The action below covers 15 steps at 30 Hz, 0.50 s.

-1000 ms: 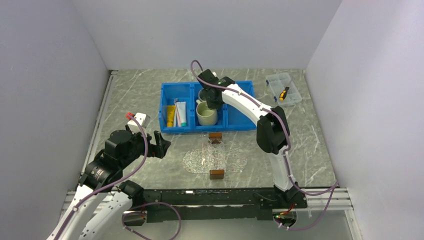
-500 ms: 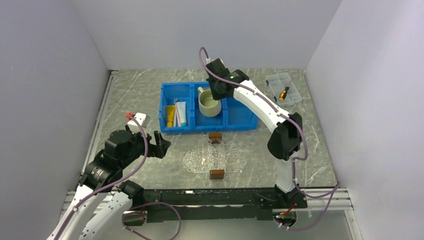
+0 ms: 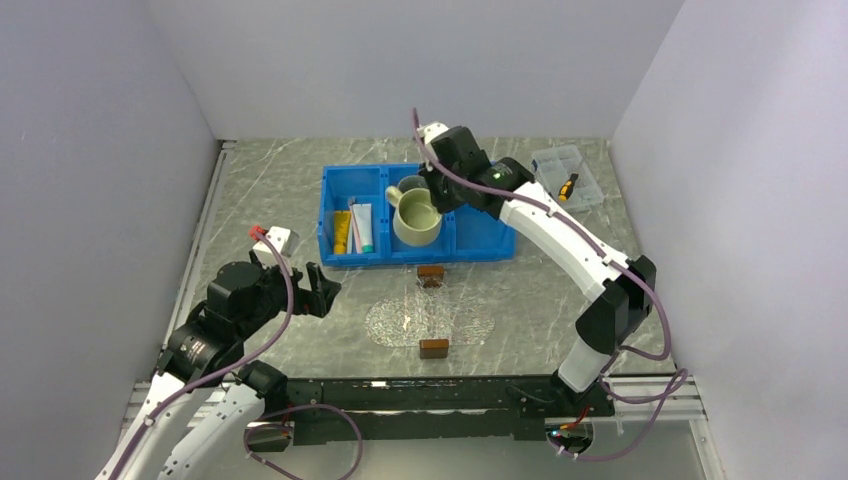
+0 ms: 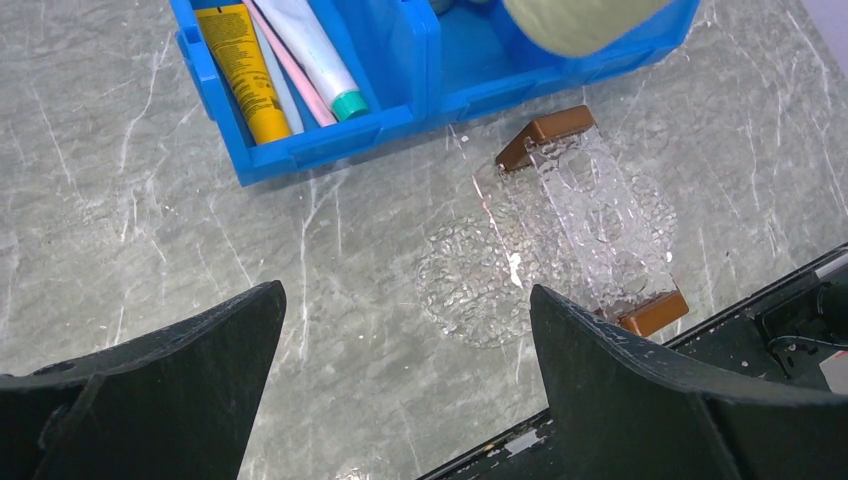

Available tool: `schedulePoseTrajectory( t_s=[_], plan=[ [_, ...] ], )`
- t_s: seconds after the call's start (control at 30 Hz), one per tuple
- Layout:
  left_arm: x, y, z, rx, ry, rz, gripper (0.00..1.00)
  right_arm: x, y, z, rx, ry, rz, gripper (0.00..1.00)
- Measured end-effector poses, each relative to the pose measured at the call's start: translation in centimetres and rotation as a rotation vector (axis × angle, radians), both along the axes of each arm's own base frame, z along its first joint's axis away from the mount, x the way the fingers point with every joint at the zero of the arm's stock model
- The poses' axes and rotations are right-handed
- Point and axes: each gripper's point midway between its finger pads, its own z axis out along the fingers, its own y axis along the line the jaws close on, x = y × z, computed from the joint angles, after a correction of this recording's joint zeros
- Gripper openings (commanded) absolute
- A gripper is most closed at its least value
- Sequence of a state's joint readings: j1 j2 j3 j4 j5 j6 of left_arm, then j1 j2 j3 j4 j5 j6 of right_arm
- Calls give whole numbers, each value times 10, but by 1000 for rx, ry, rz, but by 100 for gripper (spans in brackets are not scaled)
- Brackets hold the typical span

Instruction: Prepare toiletry sets of a toothbrush and toothpaste on the tray

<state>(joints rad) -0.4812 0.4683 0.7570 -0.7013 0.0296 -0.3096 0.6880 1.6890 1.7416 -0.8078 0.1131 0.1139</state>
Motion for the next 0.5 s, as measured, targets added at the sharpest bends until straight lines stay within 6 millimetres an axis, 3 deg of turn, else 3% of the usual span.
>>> schedulePoseTrajectory(
  t_s=[0.33,0.5],
  plan=[
    [-9,7,18,-41,-89,11,99,-73,63,-19,-54,-2,388,0],
    [-14,20,32,-67,-162,61,99,-98,85,-23,-45,-4,508,0]
  ],
)
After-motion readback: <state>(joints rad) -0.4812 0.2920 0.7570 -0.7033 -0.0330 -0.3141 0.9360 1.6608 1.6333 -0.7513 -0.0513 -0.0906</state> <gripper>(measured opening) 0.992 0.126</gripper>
